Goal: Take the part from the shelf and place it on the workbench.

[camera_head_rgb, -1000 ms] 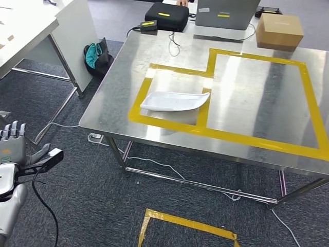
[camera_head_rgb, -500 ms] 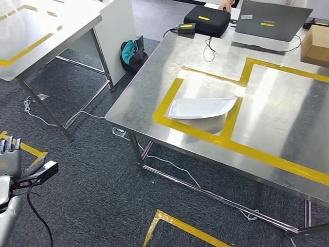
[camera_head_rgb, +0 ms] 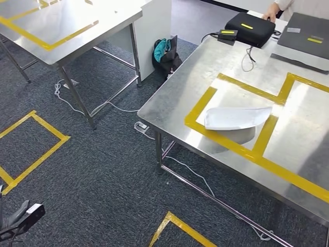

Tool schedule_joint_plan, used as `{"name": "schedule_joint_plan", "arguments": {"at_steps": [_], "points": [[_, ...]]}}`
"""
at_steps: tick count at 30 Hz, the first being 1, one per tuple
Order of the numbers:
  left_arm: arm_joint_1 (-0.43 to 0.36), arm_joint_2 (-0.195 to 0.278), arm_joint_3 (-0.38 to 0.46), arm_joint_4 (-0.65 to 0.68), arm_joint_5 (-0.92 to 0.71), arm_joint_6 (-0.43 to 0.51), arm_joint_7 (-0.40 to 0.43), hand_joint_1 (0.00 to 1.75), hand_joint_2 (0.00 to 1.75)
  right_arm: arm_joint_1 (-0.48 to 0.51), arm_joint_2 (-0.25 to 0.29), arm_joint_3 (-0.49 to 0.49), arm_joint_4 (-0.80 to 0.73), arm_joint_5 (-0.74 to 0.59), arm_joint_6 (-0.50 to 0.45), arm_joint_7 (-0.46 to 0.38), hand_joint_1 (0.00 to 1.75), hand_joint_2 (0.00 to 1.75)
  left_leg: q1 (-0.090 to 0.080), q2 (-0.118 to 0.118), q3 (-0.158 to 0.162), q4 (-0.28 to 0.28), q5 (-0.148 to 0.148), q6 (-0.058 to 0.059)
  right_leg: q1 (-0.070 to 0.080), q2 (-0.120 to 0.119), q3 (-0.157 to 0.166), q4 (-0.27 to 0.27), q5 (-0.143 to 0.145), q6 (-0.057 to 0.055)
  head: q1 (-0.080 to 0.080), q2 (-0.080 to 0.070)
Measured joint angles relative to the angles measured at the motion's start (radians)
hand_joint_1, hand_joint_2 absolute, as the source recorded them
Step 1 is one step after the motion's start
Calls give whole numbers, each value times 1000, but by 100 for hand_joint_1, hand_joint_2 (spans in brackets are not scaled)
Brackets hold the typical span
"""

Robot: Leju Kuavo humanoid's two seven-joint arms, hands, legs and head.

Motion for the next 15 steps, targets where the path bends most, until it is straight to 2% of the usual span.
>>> {"name": "schedule_joint_plan", "arguments": {"at_steps": [1,2,3,4,5,6,7,8,10,11,12,14,15], "points": [[13,-12,18,-11,0,-2,-7,0,0,0,2,0,0,0,-3,1,0,0,2,-13,0,-1,1,7,-2,22,-10,30,-22,4,2,0],[21,-25,35,-21,1,-6,-15,0,0,0,3,0,0,0,-6,1,0,0,3,-26,1,-1,1,12,-3,51,-33,83,-54,6,3,0],[27,-40,52,-30,3,-12,-30,0,0,0,5,0,0,0,-12,1,0,0,3,-39,1,-1,1,17,-3,76,-67,155,-91,7,5,0],[35,-60,70,-39,7,-20,-51,0,0,0,8,0,0,0,-20,1,0,0,2,-53,1,-1,0,20,-2,88,-103,227,-121,6,6,0],[47,-83,91,-47,12,-27,-77,0,0,0,11,0,0,0,-30,1,0,0,1,-67,3,-1,0,21,-2,94,-132,277,-135,5,6,0],[62,-110,115,-56,14,-33,-108,0,0,0,15,0,0,0,-40,-1,0,0,-1,-81,5,-1,-1,22,-1,97,-144,290,-127,3,6,0],[77,-137,141,-64,13,-39,-136,0,0,0,19,0,0,0,-49,-2,0,0,-1,-94,7,-1,-2,21,-1,100,-136,262,-100,1,6,0],[89,-165,167,-72,8,-47,-163,0,0,0,22,0,0,0,-56,-4,0,0,-1,-109,9,0,-3,21,-2,111,-111,200,-60,-2,6,0],[102,-222,225,-85,-13,-72,-214,0,0,0,27,0,0,0,-67,-7,0,0,0,-138,10,2,-4,14,-7,168,-53,66,6,-7,6,0],[105,-252,257,-89,-25,-90,-239,0,0,-1,29,0,0,0,-72,-8,0,0,-1,-151,9,3,-5,10,-8,189,-34,26,21,-9,6,0],[107,-281,290,-92,-37,-110,-265,0,0,-2,32,0,0,0,-77,-8,0,0,0,-163,7,3,-4,4,-8,201,-25,11,25,-11,6,0],[111,-343,365,-94,-68,-156,-314,0,0,-5,37,0,0,0,-88,-9,0,0,3,-182,4,0,0,-9,-6,176,-17,8,28,-22,6,0],[115,-376,403,-90,-81,-177,-331,0,0,-6,40,-1,0,0,-94,-9,0,0,2,-169,0,7,-5,-13,-6,163,-12,5,31,-28,5,0]]}}
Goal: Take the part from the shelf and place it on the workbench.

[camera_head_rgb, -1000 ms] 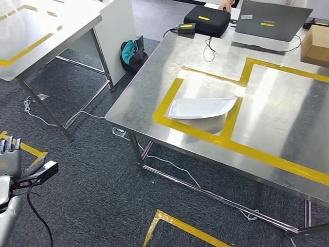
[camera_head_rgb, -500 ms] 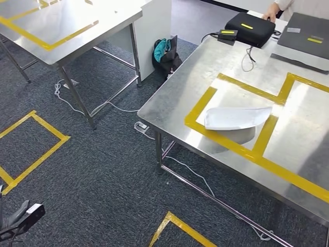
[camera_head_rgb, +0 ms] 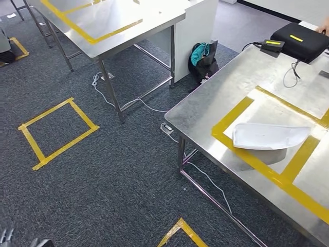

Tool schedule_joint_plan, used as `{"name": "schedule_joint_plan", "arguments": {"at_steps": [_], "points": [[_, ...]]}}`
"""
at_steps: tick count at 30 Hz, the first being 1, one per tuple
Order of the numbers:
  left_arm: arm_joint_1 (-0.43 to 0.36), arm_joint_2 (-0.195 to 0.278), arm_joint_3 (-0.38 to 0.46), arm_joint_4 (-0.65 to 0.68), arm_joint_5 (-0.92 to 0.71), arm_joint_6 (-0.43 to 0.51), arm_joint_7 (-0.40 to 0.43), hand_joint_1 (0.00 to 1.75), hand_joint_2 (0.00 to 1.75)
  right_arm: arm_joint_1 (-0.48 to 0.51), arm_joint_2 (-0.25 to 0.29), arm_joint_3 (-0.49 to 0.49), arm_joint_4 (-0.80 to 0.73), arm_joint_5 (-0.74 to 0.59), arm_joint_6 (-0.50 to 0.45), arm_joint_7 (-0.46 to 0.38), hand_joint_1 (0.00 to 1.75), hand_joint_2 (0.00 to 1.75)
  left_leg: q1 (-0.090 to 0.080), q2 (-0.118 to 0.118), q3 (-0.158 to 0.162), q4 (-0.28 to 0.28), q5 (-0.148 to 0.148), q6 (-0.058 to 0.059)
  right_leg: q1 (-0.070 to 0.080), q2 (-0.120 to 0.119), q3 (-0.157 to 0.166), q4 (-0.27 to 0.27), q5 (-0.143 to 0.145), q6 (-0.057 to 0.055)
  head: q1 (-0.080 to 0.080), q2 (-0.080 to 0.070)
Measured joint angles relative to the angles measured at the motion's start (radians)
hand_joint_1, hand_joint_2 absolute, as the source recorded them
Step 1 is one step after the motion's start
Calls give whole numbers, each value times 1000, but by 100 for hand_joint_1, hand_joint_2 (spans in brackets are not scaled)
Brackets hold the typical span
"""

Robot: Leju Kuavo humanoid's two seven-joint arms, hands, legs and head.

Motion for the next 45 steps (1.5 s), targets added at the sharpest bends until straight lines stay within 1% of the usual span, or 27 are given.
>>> {"name": "schedule_joint_plan", "arguments": {"at_steps": [1,3,5,6,8,10,12,14,16,18,20,21,22,23,25,27,29,31,32,34,36,37,39,41,42,43,45], "points": [[4,-31,35,9,-5,-14,-6,0,0,-1,3,0,0,0,-4,0,0,0,-2,25,-11,22,-16,-4,0,-14,3,-4,3,-6,-3,0],[12,-78,79,41,9,-26,11,0,0,-1,7,-1,0,0,-10,0,0,0,-7,93,-62,127,-78,-8,2,-46,6,-9,3,-16,-8,0],[25,-109,90,74,27,-26,34,0,0,0,9,-3,1,0,-13,0,0,0,-7,121,-123,251,-131,-12,6,-82,6,-9,0,-19,-9,0],[32,-120,92,87,33,-25,43,0,0,0,9,-4,1,0,-14,0,0,0,-6,125,-134,275,-133,-12,7,-100,6,-9,-2,-20,-9,0],[43,-136,93,103,53,-39,65,0,0,0,10,-6,2,0,-16,0,0,0,-7,137,-93,210,-89,-10,7,-132,7,-9,-6,-17,-9,0],[47,-146,93,115,111,-80,112,0,0,1,11,-7,2,0,-18,1,0,0,-10,182,-9,74,-39,-3,11,-158,11,-7,-13,-9,-10,0],[47,-156,90,140,220,-107,192,0,0,0,13,-7,4,0,-23,4,0,0,-15,211,36,1,-25,6,15,-176,17,-7,-20,1,-8,0],[50,-164,87,185,335,-101,291,0,0,0,14,-7,5,-1,-29,8,0,0,-17,192,39,-8,-24,17,16,-193,30,-11,-23,12,-7,0],[48,-170,86,240,425,-89,400,0,0,-1,15,-7,6,0,-33,13,0,0,-13,171,39,-13,-19,28,12,-159,29,10,-43,23,-5,0],[37,-177,84,297,500,-77,496,0,0,-3,16,-7,7,2,-34,20,0,0,-8,149,38,-15,-14,37,10,-96,-15,110,-101,31,-1,0],[30,-181,77,342,554,-67,547,0,0,-4,16,-7,7,3,-34,28,0,0,-8,122,36,-15,-13,41,9,-71,-77,242,-154,34,1,0],[30,-182,70,356,569,-63,556,0,0,-5,16,-7,7,3,-35,31,0,0,-8,107,36,-15,-12,41,9,-68,-95,274,-156,34,2,0],[32,-182,64,365,577,-59,560,0,0,-5,16,-7,7,3,-35,33,0,0,-8,91,36,-15,-12,40,8,-66,-95,265,-138,35,2,0],[33,-182,60,371,579,-57,560,0,0,-6,17,-7,7,3,-37,35,0,0,-7,74,37,-14,-11,39,6,-61,-77,217,-103,35,2,0],[33,-182,58,376,554,-59,543,0,0,-8,17,-7,7,3,-42,36,0,0,-6,44,36,-11,-9,31,-2,-24,-15,76,-37,37,2,0],[29,-181,63,379,500,-66,500,0,0,-12,18,-7,7,4,-46,36,0,0,-6,20,30,-9,-5,19,-4,7,15,3,-17,31,2,0],[26,-179,75,384,450,-73,460,0,0,-16,20,-7,7,9,-49,36,0,0,-2,2,24,-12,1,7,0,-2,17,-1,-17,14,1,0],[23,-179,88,391,411,-79,433,0,0,-17,23,-7,7,13,-49,35,0,0,-1,24,15,2,-8,-1,1,-23,22,-4,-10,-2,-1,0],[19,-178,96,394,390,-82,420,0,0,-17,25,-7,7,13,-50,34,0,0,-3,52,-1,34,-30,-4,1,-36,24,-6,-6,-9,-3,0],[8,-177,109,401,348,-94,399,0,0,-16,26,-7,7,13,-50,33,0,0,-7,109,-60,159,-102,-7,4,-65,20,-8,-4,-16,-7,0],[-4,-174,125,409,307,-116,379,0,0,-14,26,-7,8,13,-49,32,0,0,-7,124,-110,273,-147,-8,7,-97,13,-8,-5,-18,-8,0],[-7,-174,136,414,286,-128,370,0,0,-14,26,-7,8,13,-49,32,0,0,-7,126,-110,283,-141,-7,8,-110,10,-7,-5,-18,-8,0],[-13,-173,160,424,248,-148,353,0,0,-14,26,-7,8,12,-49,32,0,0,-8,140,-52,188,-89,-2,9,-134,9,-7,-8,-18,-8,0],[-22,-173,177,430,225,-157,343,0,0,-14,26,-7,9,10,-49,32,0,0,-13,185,28,53,-46,5,14,-151,16,-5,-14,-12,-8,0],[-26,-172,182,433,217,-160,340,0,0,-13,26,-7,9,10,-49,31,0,0,-16,201,50,13,-38,8,16,-160,20,-4,-16,-8,-7,0],[-30,-172,187,436,209,-164,338,0,0,-13,26,-7,9,9,-50,31,0,0,-18,208,57,-5,-36,11,19,-168,24,-4,-17,-3,-5,0],[-33,-172,197,442,196,-170,336,0,0,-13,26,-7,10,-1,-50,30,0,0,-17,188,54,-11,-32,19,18,-178,28,-6,-20,7,-2,0]]}}
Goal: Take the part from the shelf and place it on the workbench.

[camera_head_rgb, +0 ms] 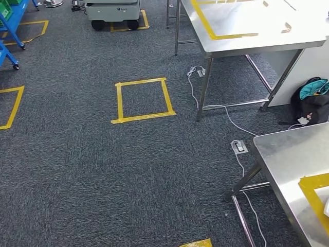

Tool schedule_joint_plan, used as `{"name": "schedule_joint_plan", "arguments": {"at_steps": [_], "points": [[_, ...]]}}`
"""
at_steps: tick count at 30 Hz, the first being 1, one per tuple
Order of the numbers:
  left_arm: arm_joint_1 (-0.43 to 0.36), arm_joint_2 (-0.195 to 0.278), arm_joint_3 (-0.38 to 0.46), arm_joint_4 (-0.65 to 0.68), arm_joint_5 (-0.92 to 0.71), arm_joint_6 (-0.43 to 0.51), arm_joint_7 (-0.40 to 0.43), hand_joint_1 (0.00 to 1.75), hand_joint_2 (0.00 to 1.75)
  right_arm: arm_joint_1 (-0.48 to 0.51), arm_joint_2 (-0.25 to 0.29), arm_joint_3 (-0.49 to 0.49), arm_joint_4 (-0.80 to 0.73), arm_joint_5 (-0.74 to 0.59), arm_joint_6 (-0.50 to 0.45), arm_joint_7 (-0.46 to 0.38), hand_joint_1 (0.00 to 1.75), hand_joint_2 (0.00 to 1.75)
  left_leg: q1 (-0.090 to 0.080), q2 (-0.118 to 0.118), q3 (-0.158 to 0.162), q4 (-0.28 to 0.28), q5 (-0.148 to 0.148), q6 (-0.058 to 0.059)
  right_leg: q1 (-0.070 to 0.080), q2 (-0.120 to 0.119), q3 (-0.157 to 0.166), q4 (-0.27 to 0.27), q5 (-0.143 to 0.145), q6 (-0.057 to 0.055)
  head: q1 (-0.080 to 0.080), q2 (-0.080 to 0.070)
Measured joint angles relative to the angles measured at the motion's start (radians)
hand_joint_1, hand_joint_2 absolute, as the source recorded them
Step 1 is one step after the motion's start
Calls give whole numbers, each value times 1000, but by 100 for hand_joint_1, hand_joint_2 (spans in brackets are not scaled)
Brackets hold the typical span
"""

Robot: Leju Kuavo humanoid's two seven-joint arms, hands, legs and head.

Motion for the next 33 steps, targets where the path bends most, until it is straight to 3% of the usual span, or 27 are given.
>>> {"name": "schedule_joint_plan", "arguments": {"at_steps": [2,4,6,7,8,11,13,14,16,18,20,22,23,24,25,27,29,31,33], "points": [[-1,-1,9,4,-5,-2,0,0,0,-1,0,0,0,-16,0,-2,0,0,5,-20,0,-4,5,10,-3,42,-15,37,-28,11,3,0],[-5,-1,13,6,-8,-6,0,0,0,-3,0,0,0,-23,0,-4,0,0,9,-41,-2,-5,8,17,-5,96,-71,159,-90,18,8,0],[-8,-1,15,7,-11,-14,0,0,0,-5,0,0,0,-23,1,-4,0,0,8,-66,-3,-5,9,19,-6,109,-133,283,-132,21,9,0],[-7,-1,17,8,-13,-19,1,0,0,-5,0,0,0,-23,1,-3,0,0,8,-79,-2,-5,9,19,-6,111,-146,300,-126,21,10,0],[-7,-1,20,8,-14,-24,1,0,0,-5,0,0,0,-23,0,-2,0,0,9,-93,-1,-5,9,19,-8,113,-139,277,-100,22,10,0],[-7,-1,27,8,-20,-33,2,0,0,-6,0,0,0,-23,0,0,0,0,11,-131,3,-3,9,11,-21,156,-58,88,6,27,10,0],[-8,1,32,8,-22,-35,2,0,0,-9,0,0,0,-20,0,1,0,0,9,-147,-3,2,9,1,-28,199,-34,26,17,26,12,0],[-7,2,34,8,-23,-35,3,0,0,-10,0,0,0,-18,0,1,0,0,9,-156,-8,3,10,-4,-28,205,-32,20,13,22,13,0],[-5,3,39,8,-24,-36,3,0,0,-10,1,0,0,-15,0,2,0,0,13,-173,-17,2,15,-18,-25,192,-29,18,13,6,13,0],[-4,3,42,8,-23,-37,4,0,0,-10,3,0,0,-15,-1,2,0,0,14,-145,-34,30,-3,-26,-23,166,-26,15,18,-9,10,0],[-7,3,43,8,-23,-41,4,0,0,-8,5,0,0,-15,-1,2,0,0,10,-90,-84,132,-63,-30,-20,136,-26,12,19,-18,5,0],[-8,4,43,8,-21,-48,4,0,0,-6,5,0,0,-15,-2,2,0,0,10,-67,-144,260,-119,-31,-15,105,-27,12,17,-22,5,0],[-6,4,43,8,-19,-51,3,0,0,-6,5,0,0,-16,-2,3,0,0,10,-64,-157,290,-123,-31,-14,91,-27,12,16,-23,5,0],[-4,4,42,8,-18,-53,3,0,0,-6,5,0,0,-16,-3,4,0,0,10,-62,-151,283,-108,-30,-13,79,-26,12,15,-24,5,0],[-2,4,42,8,-17,-55,3,0,0,-6,5,0,0,-17,-4,5,0,0,9,-56,-127,239,-78,-28,-13,68,-24,12,14,-24,5,0],[-1,4,42,7,-16,-57,3,0,0,-5,5,0,0,-17,-6,6,0,0,5,-19,-55,104,-19,-21,-9,50,-21,15,9,-18,4,0],[-4,4,41,6,-15,-58,3,0,0,-5,5,0,0,-18,-8,6,0,0,0,10,-14,24,0,-14,-4,34,-21,16,2,-9,6,0],[-3,4,41,6,-15,-59,3,0,0,-5,5,0,1,-27,-9,6,0,0,-2,-2,-11,12,-1,-5,-3,17,-14,12,-2,1,8,0],[0,4,41,6,-15,-59,3,0,0,-6,5,0,1,-50,-10,6,0,0,2,-20,-9,6,3,6,-5,38,-16,30,-18,11,12,0]]}}
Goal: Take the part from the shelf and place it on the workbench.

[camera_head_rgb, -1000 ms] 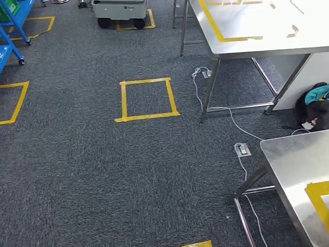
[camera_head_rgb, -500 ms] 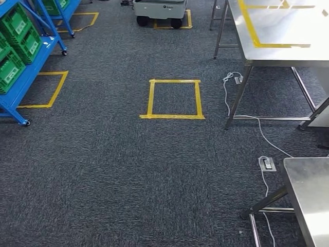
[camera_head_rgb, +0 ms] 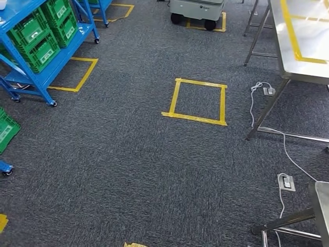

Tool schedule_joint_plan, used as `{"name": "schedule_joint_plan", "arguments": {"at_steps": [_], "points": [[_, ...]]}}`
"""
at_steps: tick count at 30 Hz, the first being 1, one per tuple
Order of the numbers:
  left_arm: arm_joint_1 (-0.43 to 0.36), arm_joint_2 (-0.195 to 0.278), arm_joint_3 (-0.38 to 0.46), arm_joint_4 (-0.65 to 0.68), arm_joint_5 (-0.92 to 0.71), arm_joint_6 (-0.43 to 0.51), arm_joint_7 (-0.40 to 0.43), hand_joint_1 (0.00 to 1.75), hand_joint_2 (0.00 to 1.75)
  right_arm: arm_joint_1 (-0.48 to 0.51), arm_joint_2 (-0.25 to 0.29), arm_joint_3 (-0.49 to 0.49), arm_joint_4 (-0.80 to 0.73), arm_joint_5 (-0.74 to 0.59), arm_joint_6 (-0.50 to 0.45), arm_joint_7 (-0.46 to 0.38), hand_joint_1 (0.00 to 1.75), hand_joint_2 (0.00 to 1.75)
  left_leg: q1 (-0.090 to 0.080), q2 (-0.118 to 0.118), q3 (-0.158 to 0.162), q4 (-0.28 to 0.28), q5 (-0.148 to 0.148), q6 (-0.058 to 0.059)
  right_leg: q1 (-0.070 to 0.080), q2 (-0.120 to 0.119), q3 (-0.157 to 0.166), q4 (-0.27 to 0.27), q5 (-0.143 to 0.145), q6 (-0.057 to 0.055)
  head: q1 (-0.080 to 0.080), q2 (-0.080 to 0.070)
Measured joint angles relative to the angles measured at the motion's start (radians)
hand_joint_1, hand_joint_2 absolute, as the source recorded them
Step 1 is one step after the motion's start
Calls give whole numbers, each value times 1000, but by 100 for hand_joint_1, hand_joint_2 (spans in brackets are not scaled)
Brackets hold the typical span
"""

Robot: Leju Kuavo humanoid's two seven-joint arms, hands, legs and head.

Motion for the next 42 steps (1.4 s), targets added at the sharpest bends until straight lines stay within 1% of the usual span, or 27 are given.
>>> {"name": "schedule_joint_plan", "arguments": {"at_steps": [1,3,5,6,7,9,10,12,14,16,18,19,20,21,23,25,27,29,31,33,34,35,36,37,38,40,42], "points": [[0,0,0,0,0,0,0,0,0,-1,0,0,0,-10,0,-1,0,0,3,-9,1,-2,3,5,-1,22,-16,38,-22,5,3,0],[-3,0,0,0,0,0,0,0,0,-4,0,0,0,-18,0,-1,0,0,5,-27,1,-3,5,11,-3,63,-79,168,-84,13,9,0],[-5,0,0,0,-5,-1,0,0,0,-5,0,0,0,-18,0,-1,0,0,5,-50,2,-3,5,12,-4,72,-131,268,-111,16,11,0],[-5,0,0,0,-10,-2,-2,0,0,-5,0,0,0,-18,0,0,0,0,5,-63,3,-2,5,12,-5,73,-134,265,-95,16,11,0],[-5,0,0,0,-17,-3,-4,0,0,-5,0,0,0,-18,0,0,0,0,5,-76,4,-2,5,11,-7,77,-119,224,-62,16,11,0],[-7,0,2,0,-30,-6,-12,0,0,-6,0,0,0,-17,-1,0,0,0,6,-102,6,1,4,5,-14,114,-59,86,9,18,12,0],[-9,0,3,0,-35,-7,-16,0,0,-8,1,0,0,-16,-1,0,0,0,5,-113,4,3,4,0,-18,135,-36,32,28,17,12,0],[-11,1,7,0,-46,-7,-23,0,0,-11,2,0,0,-14,-1,0,0,0,5,-131,-2,3,7,-13,-18,157,-19,-7,31,8,12,0],[-11,1,17,0,-62,-8,-29,0,0,-12,3,0,0,-12,-1,0,0,0,10,-137,-8,1,11,-25,-16,137,-14,-10,37,-9,12,0],[-15,0,30,0,-83,-10,-37,0,0,-11,4,0,0,-11,-1,0,0,0,8,-98,-28,41,-18,-33,-16,114,-13,-14,43,-23,6,0],[-24,1,40,0,-101,-13,-43,0,0,-9,4,0,0,-11,-1,1,0,0,7,-53,-85,161,-84,-38,-13,85,-15,-16,44,-31,0,0],[-28,1,45,0,-108,-14,-46,0,0,-8,4,0,0,-12,-1,2,0,0,7,-46,-118,229,-113,-40,-12,70,-17,-16,43,-33,0,0],[-30,1,50,0,-112,-14,-48,0,0,-8,4,0,0,-12,-2,3,0,0,7,-44,-140,277,-127,-41,-10,56,-17,-16,42,-34,0,0],[-30,2,54,0,-116,-14,-50,0,0,-8,4,0,0,-12,-2,3,0,0,7,-42,-145,291,-122,-41,-10,43,-18,-16,42,-35,0,0],[-30,2,63,1,-120,-14,-52,0,0,-7,4,0,0,-12,-2,5,0,0,7,-29,-98,204,-64,-38,-9,23,-15,-16,40,-34,0,0],[-34,2,69,1,-121,-14,-54,0,0,-6,4,0,0,-13,-2,6,0,0,3,13,-28,72,-12,-32,-4,7,-13,-14,35,-27,-1,0],[-39,2,72,1,-122,-14,-55,0,0,-5,4,0,0,-14,-3,6,0,0,-1,35,0,11,-1,-23,1,-8,-10,-13,31,-17,1,0],[-40,2,75,1,-122,-14,-56,0,0,-5,4,0,1,-30,-4,7,0,0,-1,16,-2,3,0,-12,1,-21,-6,-15,28,-6,3,0],[-39,1,78,1,-122,-14,-56,0,0,-5,4,0,1,-54,-4,6,0,0,4,-3,0,-2,5,0,-1,6,-18,18,3,5,8,0],[-41,0,79,1,-122,-14,-56,0,0,-7,4,0,1,-63,-3,4,0,0,7,-21,1,-4,8,8,-3,53,-67,129,-57,13,15,0],[-42,1,79,1,-122,-14,-57,0,0,-7,4,0,1,-62,-2,5,0,0,7,-31,0,-4,8,11,-4,65,-100,199,-86,15,17,0],[-43,1,79,1,-123,-14,-57,0,0,-7,4,0,1,-62,-2,5,0,0,7,-43,0,-4,8,11,-4,70,-126,251,-101,16,18,0],[-43,1,79,1,-124,-14,-57,0,0,-8,4,0,1,-62,-2,6,0,0,7,-55,1,-3,9,11,-4,72,-137,269,-97,16,19,0],[-43,1,80,2,-128,-14,-58,0,0,-8,4,0,1,-62,-2,6,0,0,7,-69,2,-3,9,11,-5,74,-130,249,-74,16,19,0],[-43,1,81,2,-133,-14,-59,0,0,-8,4,0,1,-62,-2,7,0,0,8,-82,4,-3,9,9,-7,81,-105,193,-37,15,19,0],[-45,1,84,2,-145,-14,-64,0,0,-10,4,0,1,-61,-2,9,0,0,8,-107,4,0,10,2,-14,119,-43,56,21,15,19,0],[-47,2,92,3,-158,-13,-70,0,0,-13,4,0,1,-61,-1,11,0,0,7,-125,-3,1,13,-10,-17,147,-15,-8,34,9,19,0]]}}
